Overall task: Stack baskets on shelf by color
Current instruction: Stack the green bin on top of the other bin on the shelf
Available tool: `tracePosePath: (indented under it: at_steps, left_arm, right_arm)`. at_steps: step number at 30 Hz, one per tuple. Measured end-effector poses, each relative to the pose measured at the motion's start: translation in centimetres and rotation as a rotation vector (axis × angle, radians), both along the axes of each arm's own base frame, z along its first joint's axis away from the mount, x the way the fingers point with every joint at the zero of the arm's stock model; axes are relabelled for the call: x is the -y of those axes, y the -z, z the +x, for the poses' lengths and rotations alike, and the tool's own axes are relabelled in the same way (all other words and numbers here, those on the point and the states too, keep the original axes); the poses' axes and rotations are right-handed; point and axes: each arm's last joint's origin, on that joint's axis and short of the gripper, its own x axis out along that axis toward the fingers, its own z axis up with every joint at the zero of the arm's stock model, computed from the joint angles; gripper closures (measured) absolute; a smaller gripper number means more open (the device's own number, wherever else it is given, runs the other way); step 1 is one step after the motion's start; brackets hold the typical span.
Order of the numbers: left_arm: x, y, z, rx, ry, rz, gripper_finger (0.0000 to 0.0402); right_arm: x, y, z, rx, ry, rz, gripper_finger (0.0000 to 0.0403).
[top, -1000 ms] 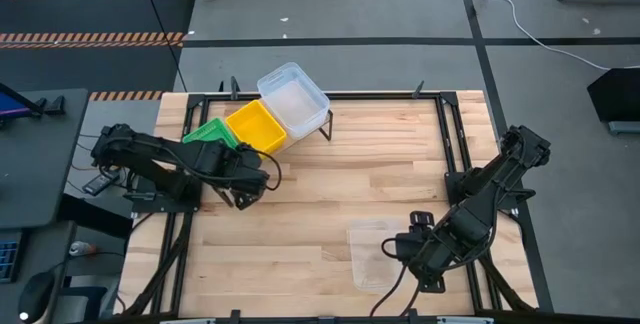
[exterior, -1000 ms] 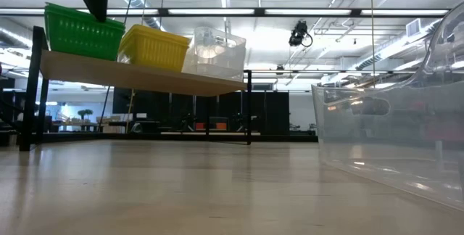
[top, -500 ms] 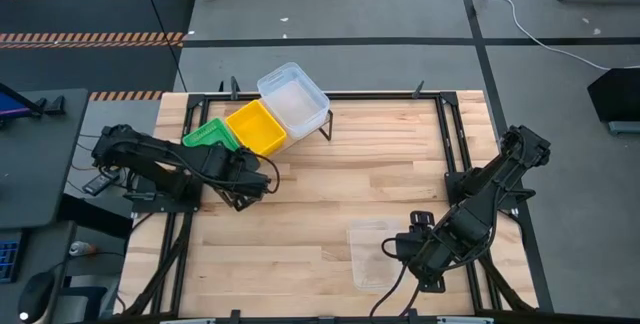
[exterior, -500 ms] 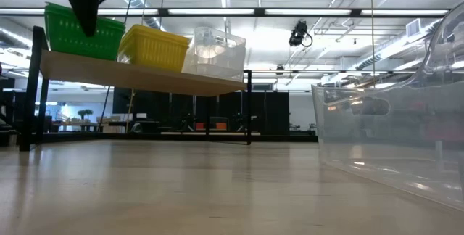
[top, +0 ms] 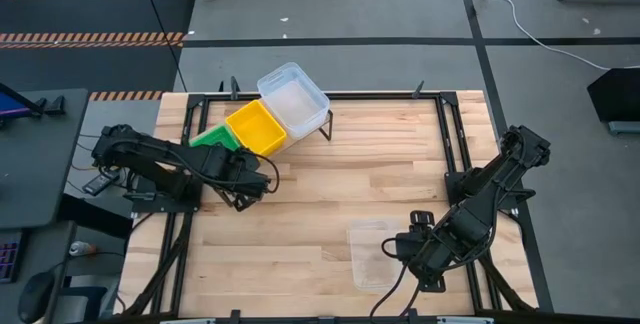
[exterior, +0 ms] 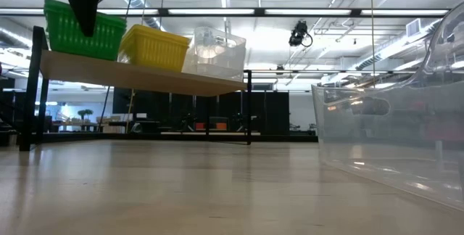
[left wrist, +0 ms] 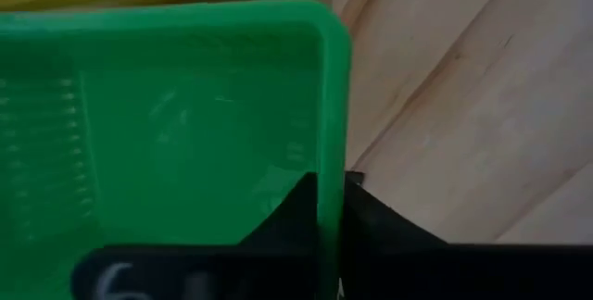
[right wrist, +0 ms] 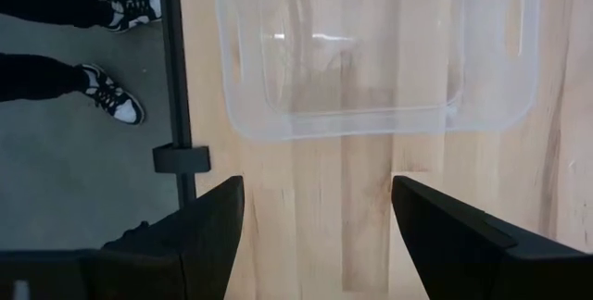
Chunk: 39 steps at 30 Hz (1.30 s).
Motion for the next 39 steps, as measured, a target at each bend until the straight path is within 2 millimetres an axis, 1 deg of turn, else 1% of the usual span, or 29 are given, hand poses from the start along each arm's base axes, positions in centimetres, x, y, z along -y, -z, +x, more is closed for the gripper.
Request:
tracePosePath:
  at_steps: [2, 4, 5, 9, 11, 13, 16, 18, 22, 25, 28, 32, 39]
  left_arm:
    - [0.0, 0.0, 0.0, -0.001, 0.003, -0.003, 0.0384]
    - [0.0, 0.0, 0.0, -0.001, 0.002, -0.005, 0.0382]
    - [0.0, 0.0, 0.0, 0.000, -0.003, -0.004, 0.0375]
    - [0.0, -0.2, 0.0, 0.015, -0.024, -0.012, 0.0312]
    - [0.1, -0.9, 0.1, 0.040, -0.025, -0.023, 0.0281]
    - [0.1, -1.9, 0.2, 0.080, -0.024, -0.034, 0.0256]
    - [0.1, -3.5, 0.3, 0.146, -0.026, -0.050, 0.0228]
    - [0.1, -4.3, 0.4, 0.180, -0.025, -0.052, 0.0219]
    - [0.1, -4.2, 0.4, 0.176, -0.019, -0.043, 0.0217]
    - [0.0, -3.7, 0.4, 0.151, -0.012, -0.037, 0.0224]
    - [-0.1, -3.2, 0.4, 0.128, -0.003, -0.025, 0.0233]
    - [-0.6, -3.0, 0.5, 0.121, -0.022, -0.018, 0.0244]
    - [-1.7, -3.0, 0.6, 0.105, -0.024, -0.016, 0.0265]
  right_arm:
    - [0.0, 0.0, 0.0, 0.011, 0.003, -0.011, 0.0124]
    - [0.1, 0.0, 0.1, 0.030, 0.009, -0.024, 0.0124]
    - [0.1, 0.0, 0.2, 0.041, 0.015, -0.031, 0.0124]
    - [0.1, -0.1, 0.3, 0.073, 0.048, -0.047, 0.0124]
    - [0.0, -0.1, 0.3, 0.079, 0.049, -0.043, 0.0124]
    - [-0.1, -0.1, 0.4, 0.089, 0.052, -0.031, 0.0124]
    - [-0.3, 0.0, 0.8, 0.122, 0.056, -0.001, 0.0124]
    - [-0.5, 0.5, 0.9, 0.134, 0.072, 0.018, 0.0124]
    - [-1.0, 2.1, 0.9, 0.124, 0.096, 0.065, 0.0124]
    - [-1.3, 3.2, 0.5, 0.086, 0.109, 0.084, 0.0124]
    - [-1.9, 3.9, -0.1, 0.068, 0.101, 0.106, 0.0124]
    - [-2.8, 4.2, -0.9, 0.073, 0.083, 0.128, 0.0124]
    - [-3.6, 4.3, -1.9, 0.071, 0.066, 0.131, 0.0124]
